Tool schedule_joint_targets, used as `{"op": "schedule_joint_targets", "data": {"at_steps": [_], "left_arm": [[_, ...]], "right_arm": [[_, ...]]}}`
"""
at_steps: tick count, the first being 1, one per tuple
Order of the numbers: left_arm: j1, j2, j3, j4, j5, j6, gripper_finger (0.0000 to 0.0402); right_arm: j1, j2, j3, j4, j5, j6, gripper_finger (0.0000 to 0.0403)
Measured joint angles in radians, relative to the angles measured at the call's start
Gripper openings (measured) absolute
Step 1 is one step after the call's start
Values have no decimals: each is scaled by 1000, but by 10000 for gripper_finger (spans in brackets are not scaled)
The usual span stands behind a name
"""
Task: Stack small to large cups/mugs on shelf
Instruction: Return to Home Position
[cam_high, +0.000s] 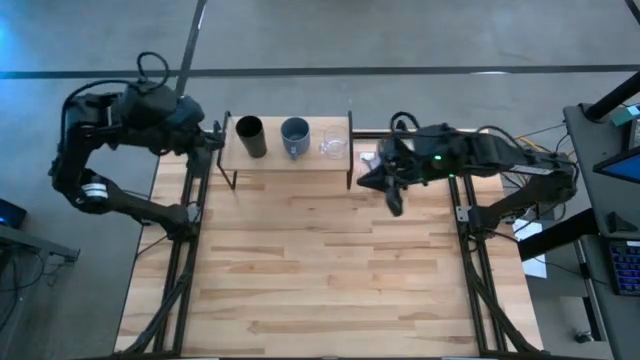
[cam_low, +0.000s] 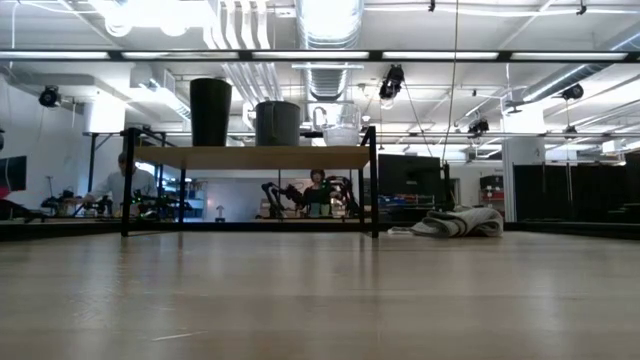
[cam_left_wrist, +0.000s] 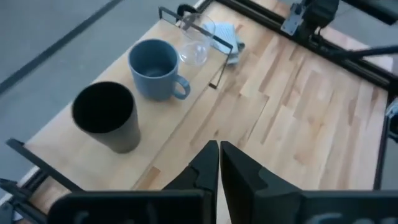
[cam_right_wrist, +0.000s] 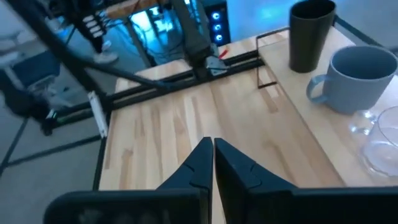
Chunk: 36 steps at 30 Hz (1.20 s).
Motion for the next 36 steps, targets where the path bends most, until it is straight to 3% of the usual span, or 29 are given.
{"op": "schedule_joint_targets", "data": {"at_steps": [7, 12, 19, 27, 31, 36], "left_arm": [[-113, -43, -30, 2, -113, -63, 0], [-152, -74, -111, 82, -143, -63, 0], [-256, -135, -278, 308, -170, -66, 0], [-423, -228, -400, 392, -323, -173, 0], [-496, -270, -467, 619, -362, -63, 0], [-549, -298, -539, 839, -324, 104, 0]], "right_arm": [[57, -83, -2, -79, -4, -22, 9], [56, -120, -3, -111, -1, 98, 9], [66, -154, -4, 58, 48, -16, 9], [94, -188, -14, 143, 45, -88, 9], [95, -188, -17, 191, 45, -151, 9], [95, -199, -17, 220, 42, -214, 9]]}}
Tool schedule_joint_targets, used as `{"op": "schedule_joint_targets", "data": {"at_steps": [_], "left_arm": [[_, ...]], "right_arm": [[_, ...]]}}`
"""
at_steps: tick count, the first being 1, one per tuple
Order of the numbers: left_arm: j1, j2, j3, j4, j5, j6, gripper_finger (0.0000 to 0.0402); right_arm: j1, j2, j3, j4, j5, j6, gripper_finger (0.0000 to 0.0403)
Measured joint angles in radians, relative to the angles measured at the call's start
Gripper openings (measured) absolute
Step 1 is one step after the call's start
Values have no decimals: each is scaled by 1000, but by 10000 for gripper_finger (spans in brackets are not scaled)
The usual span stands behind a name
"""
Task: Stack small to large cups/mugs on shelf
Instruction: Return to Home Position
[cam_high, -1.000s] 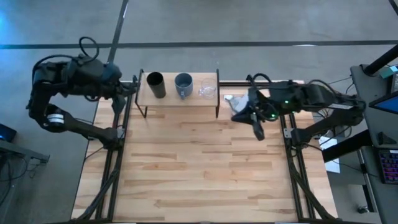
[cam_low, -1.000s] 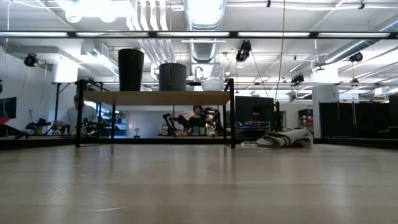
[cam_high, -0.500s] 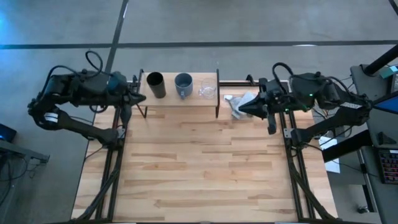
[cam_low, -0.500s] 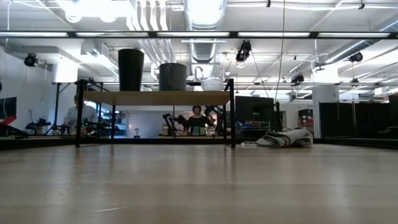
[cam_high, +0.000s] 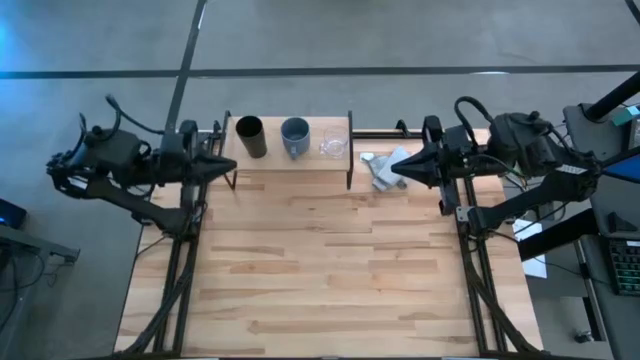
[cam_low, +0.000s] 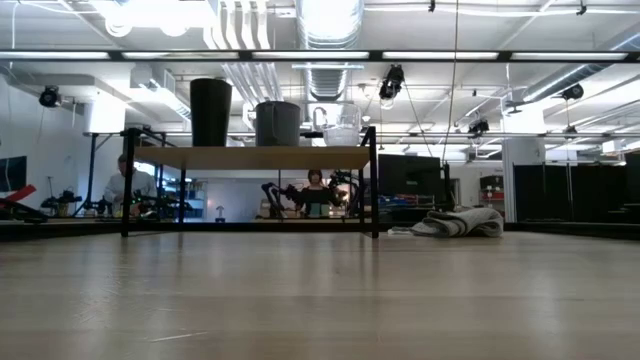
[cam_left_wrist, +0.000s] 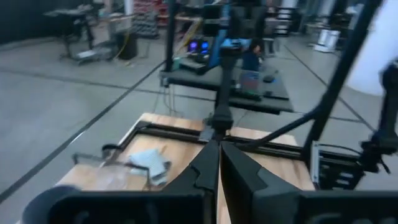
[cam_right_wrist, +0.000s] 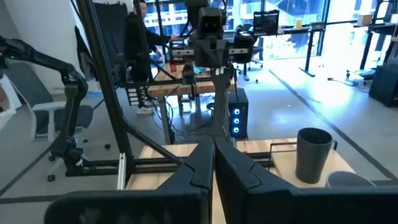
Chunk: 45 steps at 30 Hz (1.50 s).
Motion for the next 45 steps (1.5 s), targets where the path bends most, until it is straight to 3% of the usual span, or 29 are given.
{"op": "schedule_joint_targets", "data": {"at_steps": [12, 22, 28, 40, 45], "left_arm": [[-13, -94, -46, 52, 163, 43, 0], [-12, -170, -128, 204, 162, 101, 0], [-11, -185, -175, 222, 47, 103, 0], [-13, -176, -226, 253, 73, 121, 0], [-12, -192, -249, 254, 84, 121, 0]], "right_arm": [[1, -27, -9, -4, -4, 27, 9], [1, -25, -43, -10, -5, 53, 9], [1, -26, -47, -1, -4, 44, 9], [0, -48, -83, 80, 3, -58, 9], [0, -105, -154, 105, 4, -21, 9]]}}
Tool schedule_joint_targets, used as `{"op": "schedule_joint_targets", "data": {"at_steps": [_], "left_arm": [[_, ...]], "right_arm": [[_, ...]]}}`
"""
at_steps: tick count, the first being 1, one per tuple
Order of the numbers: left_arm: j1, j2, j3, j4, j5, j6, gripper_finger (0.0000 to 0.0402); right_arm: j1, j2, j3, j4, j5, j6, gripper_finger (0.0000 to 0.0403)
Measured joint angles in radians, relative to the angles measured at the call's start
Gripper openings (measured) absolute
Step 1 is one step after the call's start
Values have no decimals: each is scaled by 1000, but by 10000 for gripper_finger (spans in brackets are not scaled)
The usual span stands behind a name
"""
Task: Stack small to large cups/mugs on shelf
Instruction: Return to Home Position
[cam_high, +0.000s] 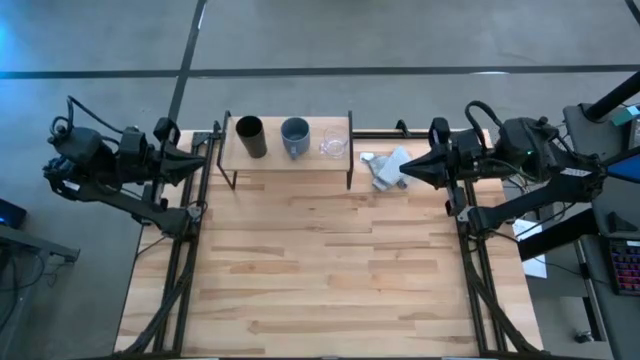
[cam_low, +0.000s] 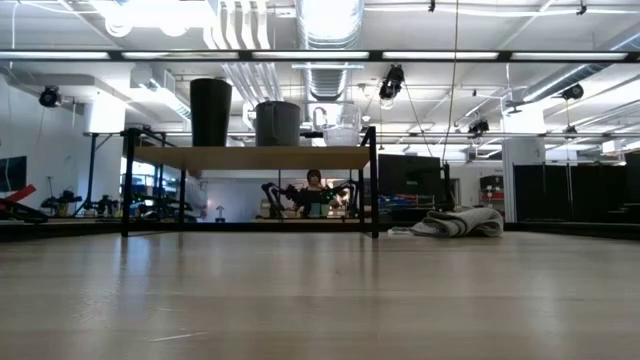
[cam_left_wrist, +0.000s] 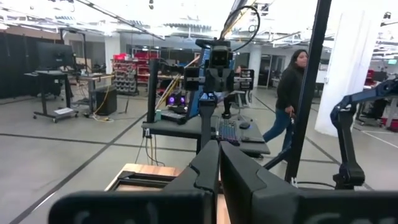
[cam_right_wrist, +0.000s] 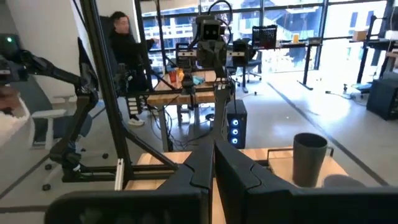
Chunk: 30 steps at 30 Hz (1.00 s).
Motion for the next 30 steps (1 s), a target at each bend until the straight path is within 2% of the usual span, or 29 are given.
{"op": "schedule_joint_targets", "data": {"at_steps": [4, 9, 14, 17, 20, 26, 30], "left_arm": [[0, -43, -54, 31, 1, 0, 0], [0, -115, -161, 156, 2, 4, 0], [0, -188, -255, 231, 1, 0, 0], [0, -219, -280, 239, -8, -9, 0], [0, -239, -295, 232, -58, -26, 0], [1, -285, -335, 224, -57, -22, 0], [1, -313, -387, 211, -42, -21, 0]], "right_arm": [[0, -56, -123, 83, 2, 39, 9], [0, -119, -299, 295, 16, 17, 9], [-6, -167, -411, 357, 176, -15, 9], [-32, -197, -454, 374, 213, -23, 9], [-66, -228, -477, 379, 198, -49, 9], [-129, -305, -524, 365, 29, -61, 9], [-132, -332, -562, 326, 20, -33, 9]]}}
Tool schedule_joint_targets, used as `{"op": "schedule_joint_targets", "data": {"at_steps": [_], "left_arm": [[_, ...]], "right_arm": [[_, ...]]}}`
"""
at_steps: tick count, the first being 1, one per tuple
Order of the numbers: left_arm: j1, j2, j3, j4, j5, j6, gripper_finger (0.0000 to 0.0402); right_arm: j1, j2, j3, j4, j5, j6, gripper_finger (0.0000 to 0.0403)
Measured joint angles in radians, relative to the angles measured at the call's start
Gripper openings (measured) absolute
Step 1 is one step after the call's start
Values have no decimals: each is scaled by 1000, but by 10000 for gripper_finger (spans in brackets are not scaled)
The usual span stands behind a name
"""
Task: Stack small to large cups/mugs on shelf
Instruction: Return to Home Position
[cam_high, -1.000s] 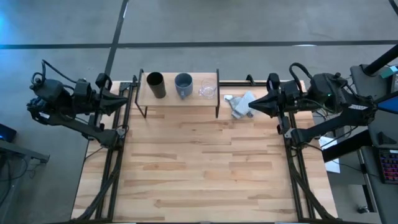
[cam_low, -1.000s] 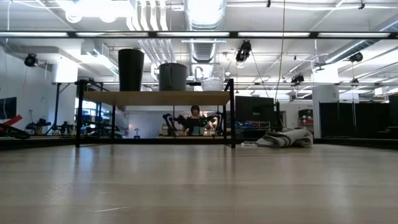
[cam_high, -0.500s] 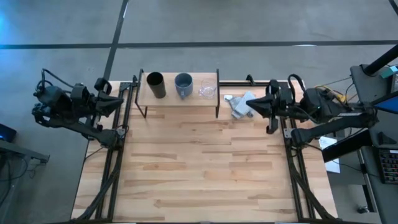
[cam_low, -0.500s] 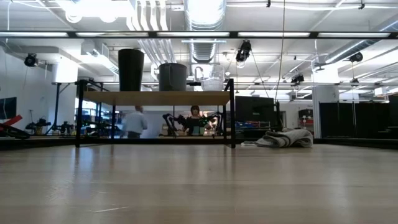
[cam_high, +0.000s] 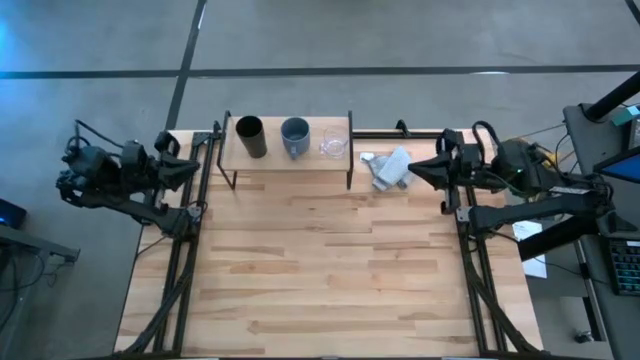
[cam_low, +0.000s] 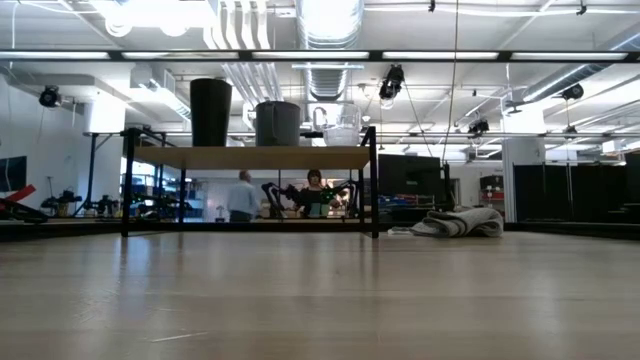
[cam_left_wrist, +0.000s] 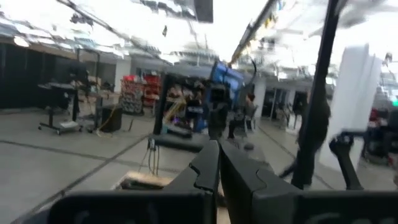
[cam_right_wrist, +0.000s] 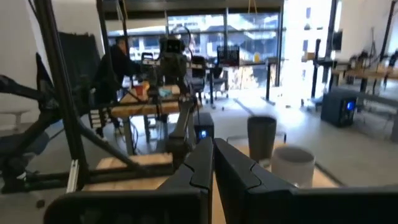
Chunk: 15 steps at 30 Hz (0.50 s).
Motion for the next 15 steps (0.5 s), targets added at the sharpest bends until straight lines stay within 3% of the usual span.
{"op": "schedule_joint_targets", "data": {"at_steps": [9, 15], "left_arm": [[0, -98, -140, 22, 35, -3, 0], [-1, -227, -196, 4, 34, 1, 0]], "right_arm": [[0, -47, -110, -4, 0, 80, 9], [0, -138, -169, -1, 1, 69, 9]]}}
